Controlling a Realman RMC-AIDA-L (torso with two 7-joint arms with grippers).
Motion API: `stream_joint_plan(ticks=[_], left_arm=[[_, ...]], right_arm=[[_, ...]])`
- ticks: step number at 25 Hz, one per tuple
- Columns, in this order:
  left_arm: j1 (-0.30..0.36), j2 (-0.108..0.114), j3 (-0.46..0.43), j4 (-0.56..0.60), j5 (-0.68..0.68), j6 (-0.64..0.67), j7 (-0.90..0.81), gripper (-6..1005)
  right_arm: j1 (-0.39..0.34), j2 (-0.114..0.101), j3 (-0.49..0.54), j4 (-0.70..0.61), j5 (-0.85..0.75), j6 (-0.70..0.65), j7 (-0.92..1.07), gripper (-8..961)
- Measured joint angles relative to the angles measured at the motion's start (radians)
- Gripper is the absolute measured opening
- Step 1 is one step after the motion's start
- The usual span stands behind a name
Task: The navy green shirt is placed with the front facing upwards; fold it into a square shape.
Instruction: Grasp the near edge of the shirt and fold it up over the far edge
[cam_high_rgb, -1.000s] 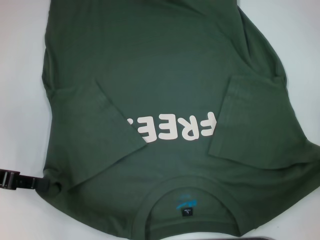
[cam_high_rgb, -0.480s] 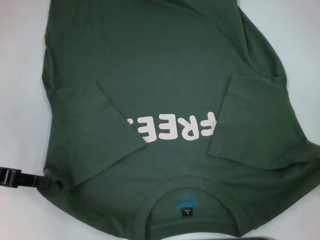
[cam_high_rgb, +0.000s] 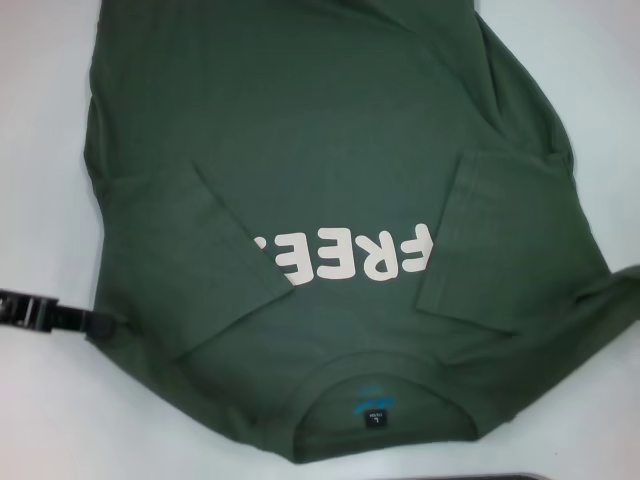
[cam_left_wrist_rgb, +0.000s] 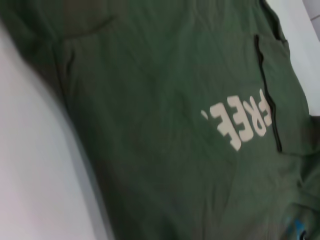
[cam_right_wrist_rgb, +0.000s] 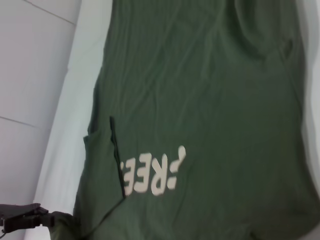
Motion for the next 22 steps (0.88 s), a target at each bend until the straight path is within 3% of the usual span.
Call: stream_joint_plan(ticks=[11,22], left_arm=[[-0.13,0.001,-0.086,0.0,-0.005,-0.055,-0.038,26],[-0.213,0.007,-0.097,0.001,-0.157,-0.189,-0.088,27]], right_arm=[[0.124,-0.005,-0.003,0.002,0.046,0.079,0.041,44],[0.266,0.011,-0.014,0.008,0.076,0.218,0.047,44]])
